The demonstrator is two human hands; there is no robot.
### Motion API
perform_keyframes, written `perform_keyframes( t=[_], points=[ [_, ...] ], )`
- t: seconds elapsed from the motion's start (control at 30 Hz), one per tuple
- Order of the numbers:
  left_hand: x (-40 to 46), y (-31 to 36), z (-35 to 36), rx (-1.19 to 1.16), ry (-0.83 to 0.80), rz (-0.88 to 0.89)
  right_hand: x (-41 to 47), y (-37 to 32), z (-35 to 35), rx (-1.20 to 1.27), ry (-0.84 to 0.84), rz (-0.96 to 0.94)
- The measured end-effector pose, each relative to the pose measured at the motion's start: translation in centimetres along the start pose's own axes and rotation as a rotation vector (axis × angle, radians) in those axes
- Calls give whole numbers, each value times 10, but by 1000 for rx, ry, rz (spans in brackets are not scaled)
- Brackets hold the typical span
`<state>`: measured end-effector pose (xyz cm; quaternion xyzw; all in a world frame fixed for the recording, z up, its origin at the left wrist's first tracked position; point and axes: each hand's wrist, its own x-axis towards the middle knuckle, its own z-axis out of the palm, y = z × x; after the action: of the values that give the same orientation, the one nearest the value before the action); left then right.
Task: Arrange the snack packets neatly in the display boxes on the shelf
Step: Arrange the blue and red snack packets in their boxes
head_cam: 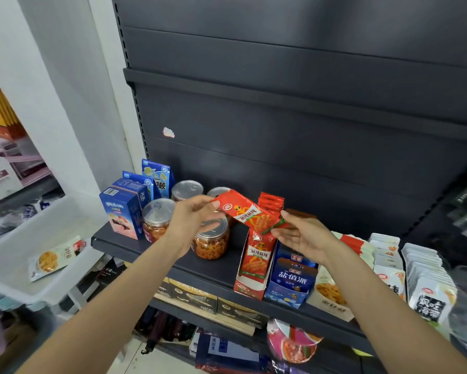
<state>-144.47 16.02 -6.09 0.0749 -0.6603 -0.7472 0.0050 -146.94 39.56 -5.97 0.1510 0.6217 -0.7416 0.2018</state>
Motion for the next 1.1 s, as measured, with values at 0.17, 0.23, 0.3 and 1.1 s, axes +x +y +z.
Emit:
perform_keyframes(
  t=[0.17, 0.23, 0.3, 1.1],
  points=[
    [-6, -4, 2, -28, -40, -69, -1, 6, 1, -75, 203, -274],
    [-7, -8, 2, 57, -33, -15, -2, 9, 0, -179, 261, -350],
    [-8, -8, 0, 191, -35, 72, -4, 10, -2, -283, 281, -434],
    [-6, 3, -16, 741, -26, 434, 1, 19, 0, -194, 166, -227]
  ],
)
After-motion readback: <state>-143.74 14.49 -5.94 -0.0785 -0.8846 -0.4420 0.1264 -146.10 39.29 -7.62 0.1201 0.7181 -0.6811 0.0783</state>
